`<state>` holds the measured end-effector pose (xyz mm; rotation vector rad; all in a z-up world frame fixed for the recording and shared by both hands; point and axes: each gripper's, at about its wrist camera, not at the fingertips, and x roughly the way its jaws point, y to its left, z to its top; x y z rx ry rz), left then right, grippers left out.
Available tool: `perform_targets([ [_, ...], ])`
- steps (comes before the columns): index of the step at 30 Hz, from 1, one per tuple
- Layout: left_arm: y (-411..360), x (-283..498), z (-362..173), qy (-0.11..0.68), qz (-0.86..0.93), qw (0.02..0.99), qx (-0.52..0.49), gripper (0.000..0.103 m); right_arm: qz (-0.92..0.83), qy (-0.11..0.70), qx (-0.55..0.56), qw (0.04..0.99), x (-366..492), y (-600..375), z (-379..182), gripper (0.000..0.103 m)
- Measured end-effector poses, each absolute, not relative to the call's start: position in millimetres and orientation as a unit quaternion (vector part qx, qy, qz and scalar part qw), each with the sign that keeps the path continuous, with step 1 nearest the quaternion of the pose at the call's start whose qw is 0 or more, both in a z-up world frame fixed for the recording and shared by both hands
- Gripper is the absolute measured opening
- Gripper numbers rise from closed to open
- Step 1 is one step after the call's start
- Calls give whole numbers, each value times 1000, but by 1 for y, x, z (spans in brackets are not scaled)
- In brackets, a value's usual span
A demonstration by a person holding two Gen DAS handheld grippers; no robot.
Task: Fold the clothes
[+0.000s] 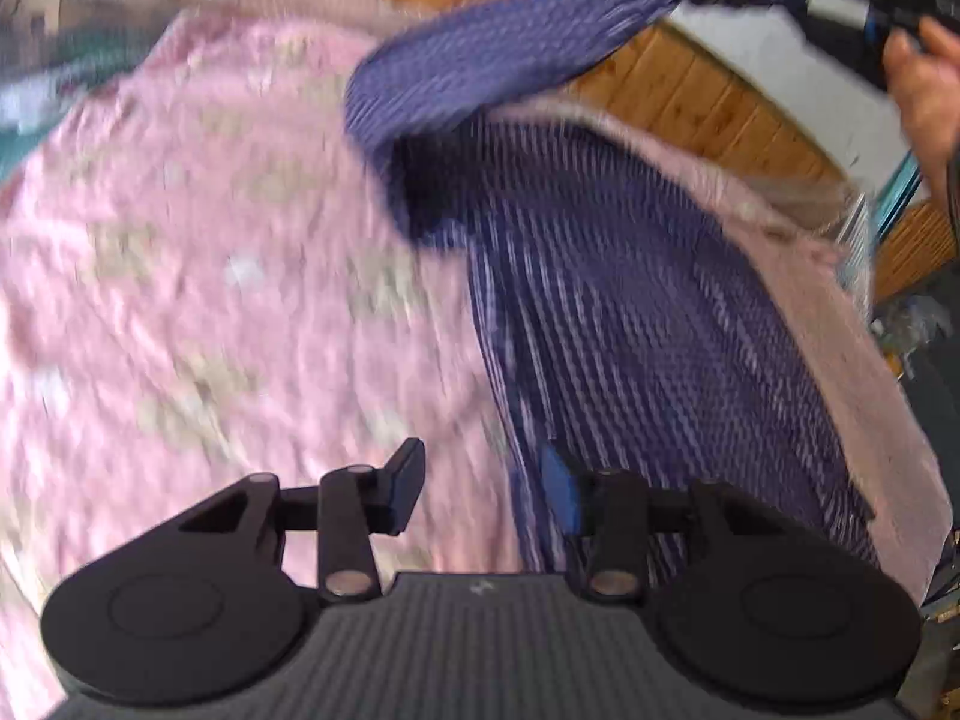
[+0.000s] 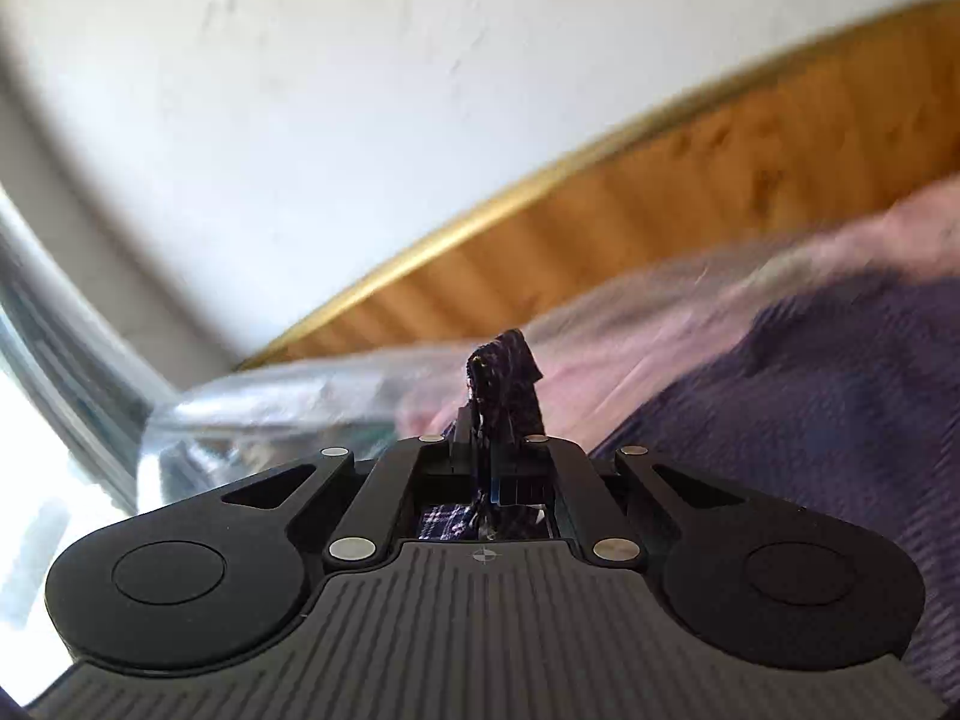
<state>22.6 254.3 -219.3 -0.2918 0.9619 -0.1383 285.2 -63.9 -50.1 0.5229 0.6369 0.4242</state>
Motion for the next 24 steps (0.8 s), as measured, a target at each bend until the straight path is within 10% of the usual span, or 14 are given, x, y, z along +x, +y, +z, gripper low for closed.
perform_targets([
  [10,202,-41,-231,505,49,856,-103,40,148,361,270,880,299,-219,-80,1],
  [13,187,-52,-228,507,74,855,-78,2,157,385,284,864,299,-222,-108,1],
  [24,119,-62,-186,464,129,874,64,0,131,338,371,855,248,-320,-104,0],
])
